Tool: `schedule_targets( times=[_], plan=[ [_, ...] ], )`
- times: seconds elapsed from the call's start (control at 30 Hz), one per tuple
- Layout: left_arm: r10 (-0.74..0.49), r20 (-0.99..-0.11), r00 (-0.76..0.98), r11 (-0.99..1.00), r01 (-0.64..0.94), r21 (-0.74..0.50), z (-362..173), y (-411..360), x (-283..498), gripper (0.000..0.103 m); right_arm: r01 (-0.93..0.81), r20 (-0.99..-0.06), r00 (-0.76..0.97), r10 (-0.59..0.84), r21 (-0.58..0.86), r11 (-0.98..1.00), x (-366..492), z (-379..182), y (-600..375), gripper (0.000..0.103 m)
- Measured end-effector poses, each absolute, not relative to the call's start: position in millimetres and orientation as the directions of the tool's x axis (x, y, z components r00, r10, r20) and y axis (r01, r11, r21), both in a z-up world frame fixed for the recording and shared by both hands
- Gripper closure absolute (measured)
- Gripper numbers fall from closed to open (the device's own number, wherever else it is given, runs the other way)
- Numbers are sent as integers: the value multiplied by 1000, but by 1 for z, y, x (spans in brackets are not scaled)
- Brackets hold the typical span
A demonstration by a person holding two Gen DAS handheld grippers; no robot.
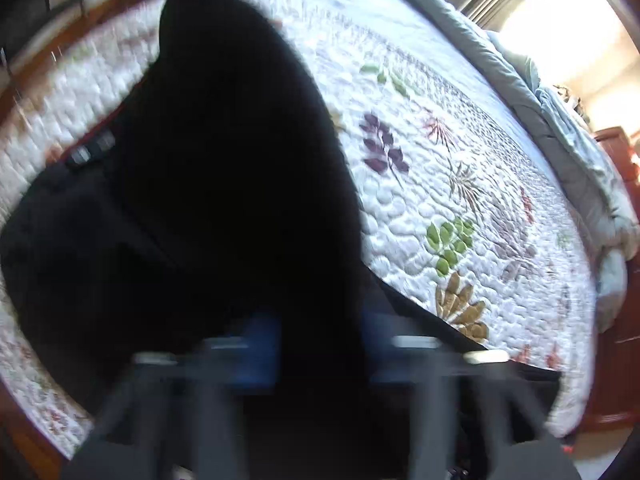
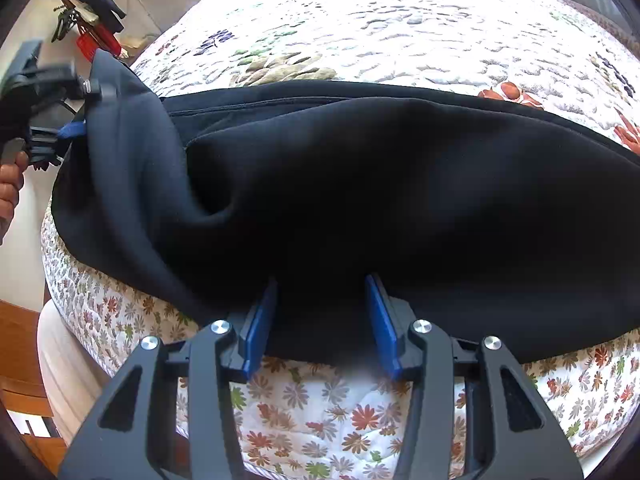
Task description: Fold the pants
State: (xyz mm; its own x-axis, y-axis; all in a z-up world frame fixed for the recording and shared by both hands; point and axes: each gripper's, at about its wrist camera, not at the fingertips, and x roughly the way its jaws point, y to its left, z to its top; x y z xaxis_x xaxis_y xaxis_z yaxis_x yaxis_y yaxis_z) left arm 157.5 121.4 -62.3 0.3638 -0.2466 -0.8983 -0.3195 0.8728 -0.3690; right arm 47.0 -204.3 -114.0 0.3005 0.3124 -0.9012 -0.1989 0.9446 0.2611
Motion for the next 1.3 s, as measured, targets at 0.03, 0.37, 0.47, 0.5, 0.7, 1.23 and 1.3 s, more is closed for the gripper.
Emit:
schedule_targets(
  times=[0.03, 0.37, 0.47, 0.5, 0.7, 1.23, 1.3],
  plan=[
    [-270, -888, 373, 861, -319, -396, -64, 125, 155, 98, -199, -901, 300, 314, 263, 944, 48, -114, -204, 57],
    [-139, -777, 614, 826, -361, -433, -47, 140, 27, 98, -190, -895, 285, 344, 298, 935, 51, -113, -210, 56],
    [-107, -787, 607, 791, -427, -437, -64, 147, 0, 98, -202, -894, 284, 347, 298, 933, 51, -113, -207, 50],
    [-108, -788, 606, 784, -436, -443, -71, 149, -3, 98, -205, -895, 285, 342, 292, 934, 50, -113, -206, 49],
    [-158, -793, 589, 752, -449, -483, -73, 167, 6, 70, -211, -897, 287, 336, 282, 936, 50, -112, -202, 47],
    [-240, -750, 616, 581, -528, -619, -98, 269, 40, 87, -222, -903, 290, 317, 259, 940, 53, -113, -191, 41],
    [-193, -742, 642, 602, -520, -606, -85, 264, 31, 88, -222, -903, 290, 318, 260, 940, 53, -113, -191, 41]
  ],
)
